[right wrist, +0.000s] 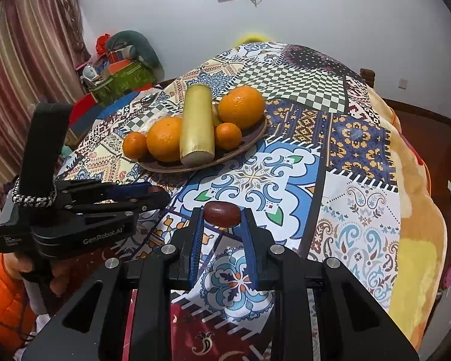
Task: Organize fruits
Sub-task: 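Carry both dates onto the plate and open both tools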
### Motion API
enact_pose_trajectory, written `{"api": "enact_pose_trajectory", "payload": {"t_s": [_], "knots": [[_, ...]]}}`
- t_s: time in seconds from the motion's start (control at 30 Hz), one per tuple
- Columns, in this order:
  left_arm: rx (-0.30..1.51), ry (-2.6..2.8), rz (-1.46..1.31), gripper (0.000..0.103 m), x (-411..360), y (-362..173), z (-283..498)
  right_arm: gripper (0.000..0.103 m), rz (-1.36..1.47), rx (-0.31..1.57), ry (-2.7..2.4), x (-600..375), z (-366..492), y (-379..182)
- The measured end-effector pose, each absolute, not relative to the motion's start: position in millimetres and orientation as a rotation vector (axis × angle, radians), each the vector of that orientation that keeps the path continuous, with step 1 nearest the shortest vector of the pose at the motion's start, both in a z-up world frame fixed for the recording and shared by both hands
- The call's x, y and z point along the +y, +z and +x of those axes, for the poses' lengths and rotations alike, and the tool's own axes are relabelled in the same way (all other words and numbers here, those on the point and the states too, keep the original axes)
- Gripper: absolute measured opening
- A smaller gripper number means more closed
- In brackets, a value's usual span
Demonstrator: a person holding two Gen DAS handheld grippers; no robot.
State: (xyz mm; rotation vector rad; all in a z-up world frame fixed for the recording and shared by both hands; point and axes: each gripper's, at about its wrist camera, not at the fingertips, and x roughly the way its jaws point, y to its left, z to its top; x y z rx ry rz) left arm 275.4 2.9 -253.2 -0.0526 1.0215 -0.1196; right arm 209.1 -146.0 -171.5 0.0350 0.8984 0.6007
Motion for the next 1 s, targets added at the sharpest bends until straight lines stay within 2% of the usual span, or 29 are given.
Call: {"api": "enact_pose_trajectory", "payload": {"t_s": [0.47,1.0], "knots": [[0.895,-0.086,-0.057,0.029,14,-210,269,0.023,0.007,0.836,0.608,-135,238,-158],[0.915,-0.067,-0.094,0.029,24,-226,285,0.023,-0.004,0.874,0.625,-116,277,-174]]}}
